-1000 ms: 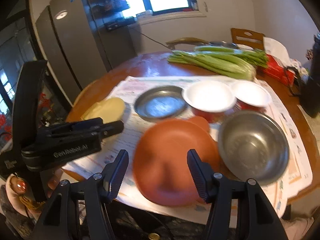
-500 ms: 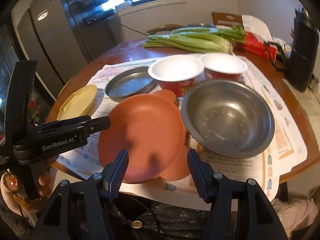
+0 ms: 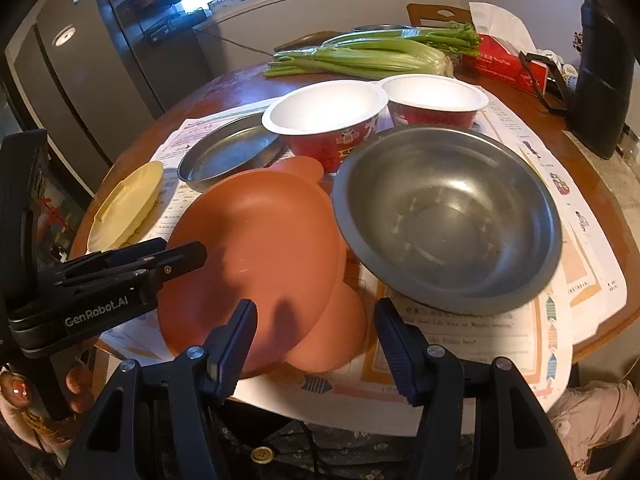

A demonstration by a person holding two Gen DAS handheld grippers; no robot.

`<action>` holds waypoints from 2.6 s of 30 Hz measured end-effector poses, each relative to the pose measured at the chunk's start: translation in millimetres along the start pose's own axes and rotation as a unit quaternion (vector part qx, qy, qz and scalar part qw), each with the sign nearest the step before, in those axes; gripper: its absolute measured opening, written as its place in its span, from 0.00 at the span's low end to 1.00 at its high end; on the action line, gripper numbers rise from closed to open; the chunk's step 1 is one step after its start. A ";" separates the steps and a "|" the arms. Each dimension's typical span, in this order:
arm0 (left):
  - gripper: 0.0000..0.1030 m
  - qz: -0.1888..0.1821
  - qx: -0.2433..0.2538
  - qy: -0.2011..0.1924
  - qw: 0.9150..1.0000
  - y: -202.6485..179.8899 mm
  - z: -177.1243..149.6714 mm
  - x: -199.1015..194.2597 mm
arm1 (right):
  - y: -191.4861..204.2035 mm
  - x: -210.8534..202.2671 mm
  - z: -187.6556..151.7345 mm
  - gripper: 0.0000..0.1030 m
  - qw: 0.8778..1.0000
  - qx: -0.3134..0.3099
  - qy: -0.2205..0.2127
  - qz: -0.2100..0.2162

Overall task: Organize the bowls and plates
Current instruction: 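Move the left gripper to the orange plate and grasp its rim, then lift the orange plate with the left gripper and carry it toward the cream plate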

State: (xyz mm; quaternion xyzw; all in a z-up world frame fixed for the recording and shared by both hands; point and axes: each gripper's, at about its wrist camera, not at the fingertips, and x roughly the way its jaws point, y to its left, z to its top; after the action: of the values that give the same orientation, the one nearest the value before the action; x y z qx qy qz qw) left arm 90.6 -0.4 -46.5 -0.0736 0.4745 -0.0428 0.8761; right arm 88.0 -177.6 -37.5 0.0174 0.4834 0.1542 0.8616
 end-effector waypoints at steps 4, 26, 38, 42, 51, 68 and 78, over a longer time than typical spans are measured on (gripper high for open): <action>0.55 0.005 -0.006 0.001 1.000 5.1 -0.6 1.1 | 13.4 4.9 -1.3 0.59 1.000 -0.019 0.007 0.010; 0.48 -0.008 -0.029 -0.023 0.999 22.5 0.7 -10.1 | 60.0 18.4 6.4 0.60 0.996 -0.076 0.002 0.048; 0.48 -0.004 -0.051 -0.067 0.996 45.6 7.7 -51.3 | 87.1 1.4 21.1 0.60 0.993 -0.098 -0.022 0.065; 0.48 -0.003 -0.065 -0.079 0.995 61.2 9.1 -60.4 | 101.1 0.9 28.6 0.60 0.991 -0.106 -0.024 0.073; 0.48 0.013 -0.083 -0.104 0.991 100.0 24.7 -80.4 | 141.2 1.4 52.7 0.60 0.987 -0.133 -0.036 0.080; 0.48 0.050 -0.089 -0.133 0.986 152.9 60.2 -108.6 | 203.7 5.1 97.3 0.60 0.981 -0.164 -0.057 0.088; 0.48 0.045 -0.101 -0.126 0.986 169.8 59.7 -96.5 | 209.1 19.9 97.3 0.60 0.984 -0.137 -0.054 0.097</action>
State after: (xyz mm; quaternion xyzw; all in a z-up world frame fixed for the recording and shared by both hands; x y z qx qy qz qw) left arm 88.8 186.2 36.5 -0.1446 0.3654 0.0547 0.9179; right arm 127.2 38.6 35.3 -0.0455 0.4060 0.3007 0.8618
